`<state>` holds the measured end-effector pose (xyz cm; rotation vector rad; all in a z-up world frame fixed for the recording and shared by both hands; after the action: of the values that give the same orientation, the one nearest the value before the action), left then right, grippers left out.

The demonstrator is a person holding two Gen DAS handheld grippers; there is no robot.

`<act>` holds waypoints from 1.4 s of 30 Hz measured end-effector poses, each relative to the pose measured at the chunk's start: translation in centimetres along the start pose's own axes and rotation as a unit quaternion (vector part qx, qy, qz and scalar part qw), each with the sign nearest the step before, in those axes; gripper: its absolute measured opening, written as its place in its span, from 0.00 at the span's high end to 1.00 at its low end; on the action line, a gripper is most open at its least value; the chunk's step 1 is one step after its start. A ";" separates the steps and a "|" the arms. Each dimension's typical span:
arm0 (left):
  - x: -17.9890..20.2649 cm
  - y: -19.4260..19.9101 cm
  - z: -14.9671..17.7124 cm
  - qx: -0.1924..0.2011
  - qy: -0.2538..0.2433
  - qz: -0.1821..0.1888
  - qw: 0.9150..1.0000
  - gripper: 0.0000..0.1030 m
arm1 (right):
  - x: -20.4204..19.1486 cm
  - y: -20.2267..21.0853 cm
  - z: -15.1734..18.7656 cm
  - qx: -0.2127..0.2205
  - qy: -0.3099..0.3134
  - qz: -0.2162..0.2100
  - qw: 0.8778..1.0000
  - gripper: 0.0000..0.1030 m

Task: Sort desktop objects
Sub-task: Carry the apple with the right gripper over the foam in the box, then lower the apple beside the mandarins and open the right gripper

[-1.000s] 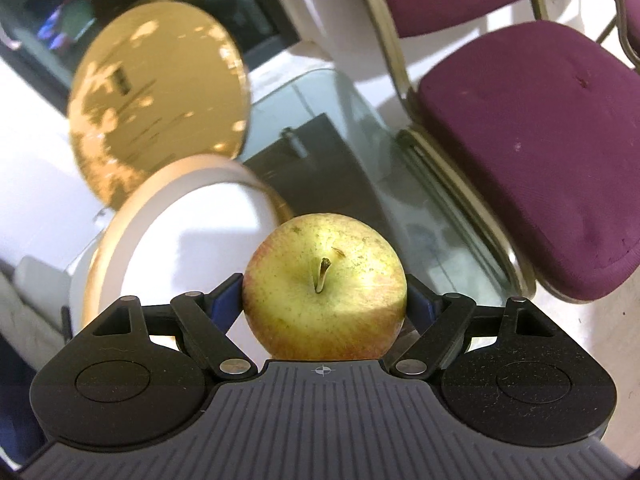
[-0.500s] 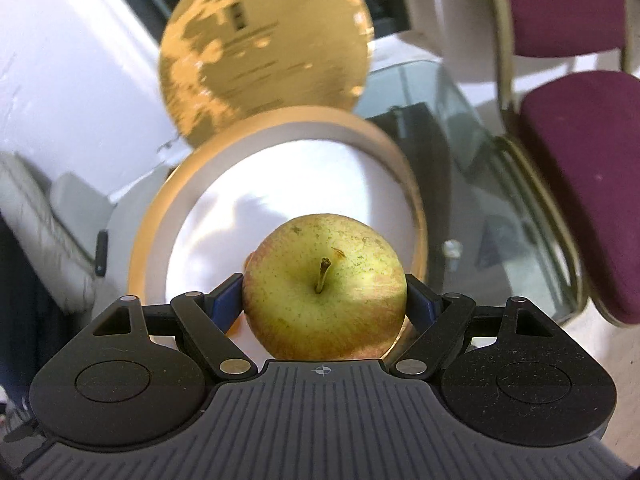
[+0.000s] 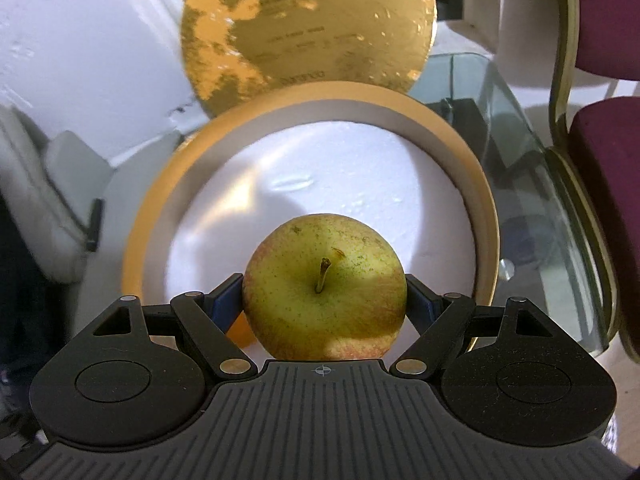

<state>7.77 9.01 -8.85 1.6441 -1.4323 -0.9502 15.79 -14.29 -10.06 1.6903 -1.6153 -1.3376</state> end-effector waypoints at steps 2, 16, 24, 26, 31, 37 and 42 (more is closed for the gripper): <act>0.0 -0.3 -0.1 -0.004 -0.001 0.000 1.000 0.01 | 0.5 -1.3 -0.3 -0.009 -0.002 0.014 1.000 0.20; 0.1 -1.7 -0.4 -0.022 -0.005 -0.003 1.000 0.01 | 2.0 -6.0 -0.9 -0.040 -0.007 0.053 0.998 0.20; 0.4 -1.8 -0.4 -0.024 -0.008 -0.004 1.000 0.01 | 2.2 -7.0 -0.9 -0.048 -0.008 0.057 0.997 0.20; 0.4 -1.8 -0.4 -0.025 -0.009 -0.004 1.000 0.01 | 2.1 -7.2 -0.8 -0.050 -0.008 0.059 0.997 0.20; 0.4 -1.8 -0.3 -0.026 -0.009 -0.006 1.000 0.01 | 1.6 -7.9 -0.7 -0.048 0.003 0.069 0.996 0.20; 0.4 -1.5 -0.1 -0.024 -0.009 -0.006 1.000 0.01 | 1.0 -8.1 -0.7 -0.039 0.014 0.081 0.996 0.19; 0.5 -1.1 0.1 -0.020 -0.009 -0.007 1.000 0.01 | 1.4 -8.1 -0.7 -0.042 0.001 0.075 0.996 0.19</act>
<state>8.27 8.59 -9.91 1.6217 -1.4064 -0.9981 20.22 -14.10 -16.97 1.4901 -1.6260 -1.3113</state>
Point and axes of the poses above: each gripper's, at about its wrist camera, not at the fingertips, and y roughly against the way its jaws point, x to its right, z to its underside, the point moved 3 cm from there along -y, roughly the way its jaws point, and after that the axes turned 5 degrees about -y, right-handed, at the moved point
